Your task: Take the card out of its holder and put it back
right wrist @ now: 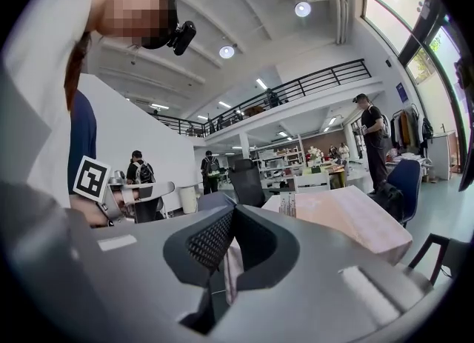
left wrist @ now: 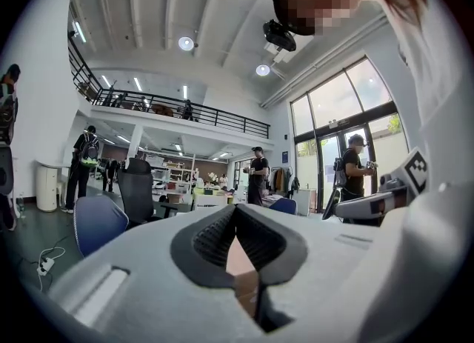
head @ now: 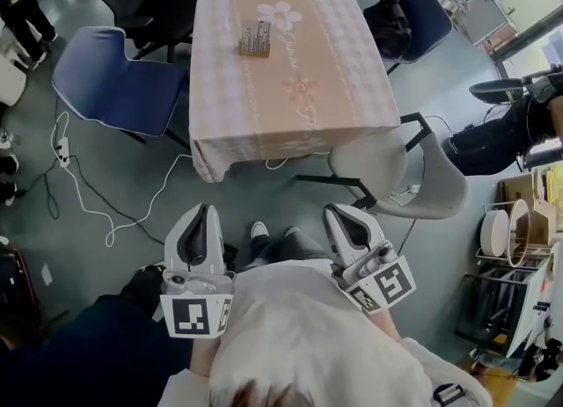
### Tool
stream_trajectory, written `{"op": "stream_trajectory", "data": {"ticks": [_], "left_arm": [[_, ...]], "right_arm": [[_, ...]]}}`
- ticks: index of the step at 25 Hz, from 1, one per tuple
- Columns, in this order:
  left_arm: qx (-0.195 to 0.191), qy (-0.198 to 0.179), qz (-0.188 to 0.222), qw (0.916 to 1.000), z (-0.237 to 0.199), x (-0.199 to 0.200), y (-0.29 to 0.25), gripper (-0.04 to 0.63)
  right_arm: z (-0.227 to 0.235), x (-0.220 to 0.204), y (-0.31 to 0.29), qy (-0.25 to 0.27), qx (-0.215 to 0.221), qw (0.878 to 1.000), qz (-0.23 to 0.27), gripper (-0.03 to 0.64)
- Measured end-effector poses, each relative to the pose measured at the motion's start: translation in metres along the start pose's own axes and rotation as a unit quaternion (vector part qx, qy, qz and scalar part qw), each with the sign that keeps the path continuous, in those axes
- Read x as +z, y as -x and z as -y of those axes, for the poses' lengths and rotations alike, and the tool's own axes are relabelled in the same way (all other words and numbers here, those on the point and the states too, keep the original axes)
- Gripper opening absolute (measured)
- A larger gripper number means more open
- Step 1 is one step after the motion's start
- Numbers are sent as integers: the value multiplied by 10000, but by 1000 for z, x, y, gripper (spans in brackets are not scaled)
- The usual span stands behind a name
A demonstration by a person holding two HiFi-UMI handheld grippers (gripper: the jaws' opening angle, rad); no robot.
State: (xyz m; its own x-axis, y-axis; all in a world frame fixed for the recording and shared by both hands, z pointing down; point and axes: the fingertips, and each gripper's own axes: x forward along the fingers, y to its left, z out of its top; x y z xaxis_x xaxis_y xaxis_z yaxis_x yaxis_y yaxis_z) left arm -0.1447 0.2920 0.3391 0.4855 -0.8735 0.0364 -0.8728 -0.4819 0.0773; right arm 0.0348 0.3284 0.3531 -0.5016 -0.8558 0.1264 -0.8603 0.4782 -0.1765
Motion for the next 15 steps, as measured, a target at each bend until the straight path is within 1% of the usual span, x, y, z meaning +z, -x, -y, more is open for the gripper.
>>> {"op": "stream_trajectory", "data": {"ticks": [6,11,15], "left_arm": [[132,106,-72,9998,-14,-8,-2,0],[250,58,-81,9996,-21,-10,-13,0],[316,35,-106,9994,-21,-3,-27,0]], "right_arm": [[5,-1,-14,147,41,9998,-98,-2],[16,-3,-31,118,157,9998,-84,-2],[29,6,-43,113,234,9996,-77,-2]]}}
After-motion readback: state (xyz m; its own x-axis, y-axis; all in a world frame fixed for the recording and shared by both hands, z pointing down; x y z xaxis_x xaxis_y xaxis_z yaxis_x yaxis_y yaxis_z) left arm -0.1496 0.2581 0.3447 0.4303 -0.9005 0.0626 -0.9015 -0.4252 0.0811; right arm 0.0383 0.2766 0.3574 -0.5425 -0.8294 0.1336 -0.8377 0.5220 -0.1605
